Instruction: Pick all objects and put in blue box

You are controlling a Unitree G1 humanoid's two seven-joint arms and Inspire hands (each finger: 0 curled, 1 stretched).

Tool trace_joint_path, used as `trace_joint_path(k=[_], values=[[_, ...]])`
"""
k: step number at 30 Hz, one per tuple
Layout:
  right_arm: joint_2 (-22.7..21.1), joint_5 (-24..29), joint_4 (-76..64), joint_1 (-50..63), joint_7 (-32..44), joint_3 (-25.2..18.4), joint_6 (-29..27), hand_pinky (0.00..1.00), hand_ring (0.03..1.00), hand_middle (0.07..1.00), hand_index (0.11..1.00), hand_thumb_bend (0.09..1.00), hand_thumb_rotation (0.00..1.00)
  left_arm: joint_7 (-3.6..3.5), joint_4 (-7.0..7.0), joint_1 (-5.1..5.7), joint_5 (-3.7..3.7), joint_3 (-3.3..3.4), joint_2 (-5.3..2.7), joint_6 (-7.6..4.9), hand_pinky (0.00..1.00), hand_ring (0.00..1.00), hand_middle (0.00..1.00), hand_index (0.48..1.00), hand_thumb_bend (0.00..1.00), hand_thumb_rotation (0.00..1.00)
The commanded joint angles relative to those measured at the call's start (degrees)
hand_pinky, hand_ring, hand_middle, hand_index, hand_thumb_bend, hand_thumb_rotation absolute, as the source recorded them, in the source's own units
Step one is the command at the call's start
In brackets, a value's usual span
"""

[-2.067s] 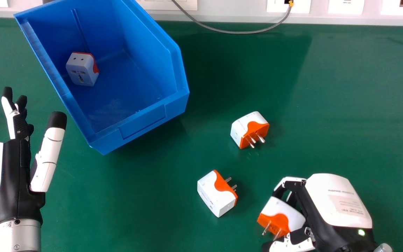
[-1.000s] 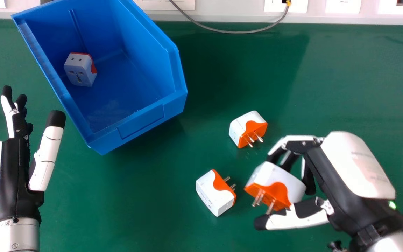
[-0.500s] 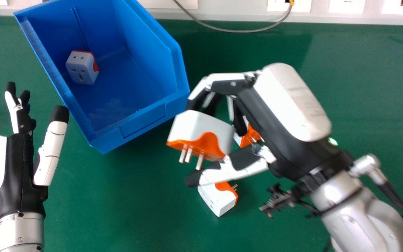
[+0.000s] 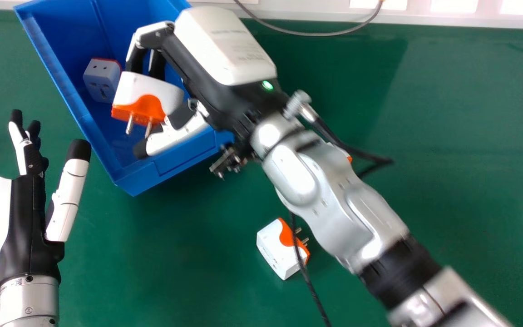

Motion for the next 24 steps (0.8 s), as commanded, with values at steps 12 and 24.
trace_joint_path(k=[12, 24], values=[[9.43, 2.11, 31.18, -28.82, -10.54, 0.40, 1.35, 0.20, 0.328, 0.456, 0.537, 0.504, 0.01, 0.51, -1.08, 0.49, -0.08, 0.10, 0.18, -1.24, 0.97, 1.00, 1.00, 1.000, 0.73, 1.00], [10.87, 2.58, 36.64, -32.06, -9.80, 3.83, 3.71, 0.57, 0.723, 0.787, 0.803, 0.582, 0.39, 0.56, -2.33, 1.10, -0.81, -0.14, -0.86, -0.93, 0.98, 1.00, 1.00, 1.000, 0.66, 1.00]])
